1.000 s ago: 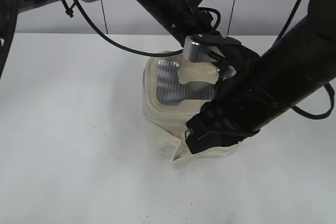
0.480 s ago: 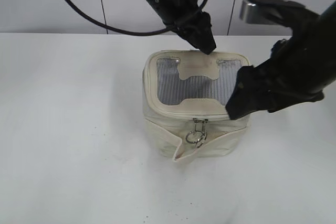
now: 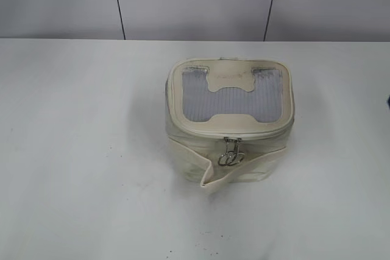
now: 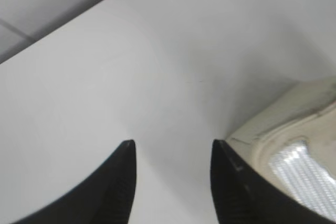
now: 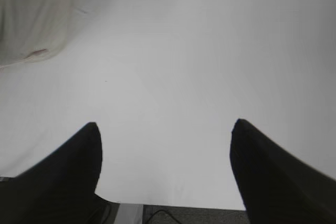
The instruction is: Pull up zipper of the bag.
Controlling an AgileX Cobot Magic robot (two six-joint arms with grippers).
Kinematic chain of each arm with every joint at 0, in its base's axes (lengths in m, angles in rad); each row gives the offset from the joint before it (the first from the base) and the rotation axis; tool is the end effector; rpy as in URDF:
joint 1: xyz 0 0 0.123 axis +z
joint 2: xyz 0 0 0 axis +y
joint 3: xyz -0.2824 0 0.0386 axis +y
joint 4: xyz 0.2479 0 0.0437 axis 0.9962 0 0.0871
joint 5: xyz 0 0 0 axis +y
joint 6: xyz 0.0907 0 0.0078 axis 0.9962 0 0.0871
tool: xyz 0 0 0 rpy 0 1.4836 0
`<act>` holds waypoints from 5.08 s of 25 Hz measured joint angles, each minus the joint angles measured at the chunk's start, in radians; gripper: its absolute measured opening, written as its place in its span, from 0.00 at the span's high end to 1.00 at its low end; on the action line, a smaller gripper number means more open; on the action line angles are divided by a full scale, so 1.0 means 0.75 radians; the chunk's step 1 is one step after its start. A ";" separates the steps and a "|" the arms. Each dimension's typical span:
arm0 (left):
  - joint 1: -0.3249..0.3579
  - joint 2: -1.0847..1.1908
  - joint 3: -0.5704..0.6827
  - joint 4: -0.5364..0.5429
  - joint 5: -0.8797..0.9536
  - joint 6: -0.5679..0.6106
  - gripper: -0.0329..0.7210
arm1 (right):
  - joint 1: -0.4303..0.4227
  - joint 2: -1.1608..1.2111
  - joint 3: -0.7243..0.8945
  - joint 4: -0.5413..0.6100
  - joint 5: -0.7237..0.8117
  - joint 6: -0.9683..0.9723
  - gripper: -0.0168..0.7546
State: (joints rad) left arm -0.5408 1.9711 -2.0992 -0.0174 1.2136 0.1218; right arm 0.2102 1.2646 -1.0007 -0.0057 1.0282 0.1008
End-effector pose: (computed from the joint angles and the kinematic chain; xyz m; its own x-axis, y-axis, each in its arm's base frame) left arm 0.3722 -0.2253 0.3665 -0.6555 0.5283 -0.5397 0.6020 0.7970 0.0489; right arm 0.2298 0.0486 0.2964 -0.9291 -0.0983 -0.3565 -0.1167 0.9927 0.0304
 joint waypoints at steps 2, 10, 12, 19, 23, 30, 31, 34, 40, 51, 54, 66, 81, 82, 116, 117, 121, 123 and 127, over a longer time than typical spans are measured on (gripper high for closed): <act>0.034 -0.068 0.046 0.089 0.000 -0.091 0.48 | -0.001 -0.058 -0.001 -0.085 0.055 0.052 0.22; 0.084 -0.532 0.485 0.176 0.006 -0.216 0.50 | -0.001 -0.406 0.168 -0.143 0.127 0.086 0.22; 0.084 -0.690 0.664 0.161 0.005 -0.232 0.50 | -0.001 -0.521 0.246 -0.145 0.129 0.086 0.23; 0.084 -1.243 1.290 0.098 -0.024 -0.246 0.50 | -0.001 -1.001 0.502 -0.139 0.107 0.051 0.23; 0.084 -1.580 1.582 0.074 -0.107 -0.246 0.50 | -0.001 -1.275 0.597 -0.090 0.104 -0.032 0.23; 0.084 -2.133 1.980 0.039 -0.123 -0.204 0.50 | -0.001 -1.643 0.662 0.054 0.053 -0.192 0.23; 0.084 -2.214 2.018 0.039 -0.129 -0.203 0.50 | -0.001 -1.668 0.663 0.059 0.053 -0.195 0.23; 0.084 -2.413 2.050 0.036 -0.208 -0.203 0.50 | -0.001 -1.694 0.663 0.067 0.050 -0.199 0.23; 0.084 -2.534 2.079 0.037 -0.221 -0.199 0.50 | -0.001 -1.694 0.663 0.071 0.045 -0.202 0.23; 0.084 -2.542 2.083 0.038 -0.221 -0.199 0.50 | -0.001 -1.694 0.663 0.075 0.045 -0.202 0.23; 0.084 -2.542 2.083 0.038 -0.221 -0.199 0.50 | -0.001 -1.694 0.663 0.075 0.044 -0.202 0.23; 0.096 -2.542 2.083 0.035 -0.221 -0.199 0.50 | -0.001 -1.694 0.664 0.075 0.043 -0.203 0.23; 0.614 -2.558 2.084 0.035 -0.221 -0.199 0.54 | -0.028 -1.694 0.664 0.076 0.042 -0.203 0.23; 0.615 -2.574 2.084 0.035 -0.221 -0.199 0.55 | -0.059 -1.694 0.664 0.078 0.042 -0.203 0.23; 0.615 -2.637 2.084 0.030 -0.220 -0.199 0.62 | -0.266 -1.694 0.664 0.096 0.039 -0.204 0.23; 0.615 -2.637 2.084 0.030 -0.220 -0.199 0.62 | -0.281 -1.694 0.664 0.096 0.039 -0.204 0.23; 0.615 -2.637 2.084 0.023 -0.220 -0.199 0.62 | -0.291 -1.694 0.664 0.096 0.039 -0.204 0.23; 0.615 -2.637 2.084 0.030 -0.220 -0.199 0.62 | -0.291 -1.694 0.664 0.096 0.039 -0.204 0.23; 0.615 -2.637 2.084 0.023 -0.220 -0.199 0.62 | -0.291 -1.694 0.664 0.097 0.039 -0.204 0.24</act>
State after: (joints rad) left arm -0.0793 -0.0063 -0.5365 0.0000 1.0486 -0.0275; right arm -0.0081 -0.0056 -0.5023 0.0667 1.0571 -0.0525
